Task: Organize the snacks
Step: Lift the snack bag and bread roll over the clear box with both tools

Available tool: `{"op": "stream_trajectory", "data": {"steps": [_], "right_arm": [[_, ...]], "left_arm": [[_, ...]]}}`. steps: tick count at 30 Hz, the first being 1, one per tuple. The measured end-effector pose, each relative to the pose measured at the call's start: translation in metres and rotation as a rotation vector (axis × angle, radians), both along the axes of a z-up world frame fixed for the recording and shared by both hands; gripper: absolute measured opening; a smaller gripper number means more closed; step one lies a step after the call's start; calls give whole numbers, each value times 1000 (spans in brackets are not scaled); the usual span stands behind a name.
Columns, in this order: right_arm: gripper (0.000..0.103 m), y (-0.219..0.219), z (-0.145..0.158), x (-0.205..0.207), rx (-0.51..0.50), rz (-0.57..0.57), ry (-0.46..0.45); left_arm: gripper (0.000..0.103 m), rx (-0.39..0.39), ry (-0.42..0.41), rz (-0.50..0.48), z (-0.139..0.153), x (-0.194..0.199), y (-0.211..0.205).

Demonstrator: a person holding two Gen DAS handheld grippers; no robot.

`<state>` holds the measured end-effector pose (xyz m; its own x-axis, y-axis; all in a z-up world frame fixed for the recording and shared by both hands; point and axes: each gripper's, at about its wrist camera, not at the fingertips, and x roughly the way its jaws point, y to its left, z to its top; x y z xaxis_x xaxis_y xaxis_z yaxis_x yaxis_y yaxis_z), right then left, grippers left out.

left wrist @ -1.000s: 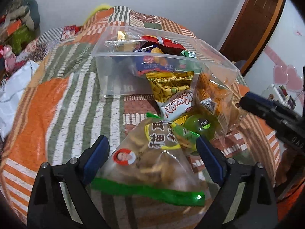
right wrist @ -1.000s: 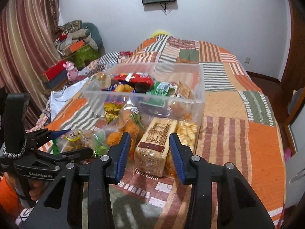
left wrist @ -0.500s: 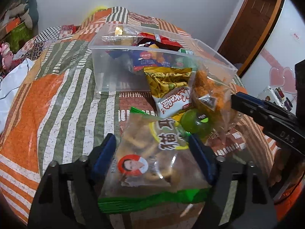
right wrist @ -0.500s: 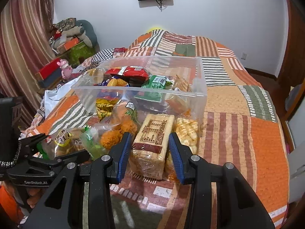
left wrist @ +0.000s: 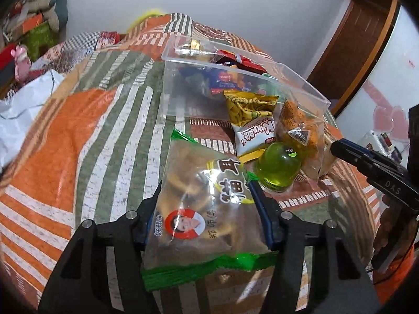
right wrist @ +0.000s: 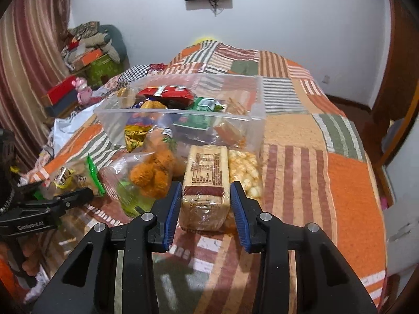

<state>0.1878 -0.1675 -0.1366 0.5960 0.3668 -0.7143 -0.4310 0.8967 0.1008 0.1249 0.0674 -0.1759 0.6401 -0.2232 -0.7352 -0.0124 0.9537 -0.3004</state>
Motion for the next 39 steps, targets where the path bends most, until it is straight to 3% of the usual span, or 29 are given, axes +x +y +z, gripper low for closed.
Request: {"op": "stream_trajectory", "data": {"steps": [5,11,17,22,29,39], "right_arm": [[34,5,0,-2,39,32,27],[36,19,-5,0,-6,34,20],[35,18,-20,9,-15,1,65],[34,14,-17,5,-7,-8,53],[34,4,0,-8,22,-11,0],[33,-16,27,-14,116,-24,-47]], "left_arm": [[61,39,-2,-8,-2,-2,-9],[63,152,-19,-26,-6,-5,-25],[63,119,-31,-22,-6,-5,-20],[53,105,-39,-25,-4,-7,-20],[49,97,-45,-1,5,-10,-16],[48,97,-117,36,42,-16,-16]]}}
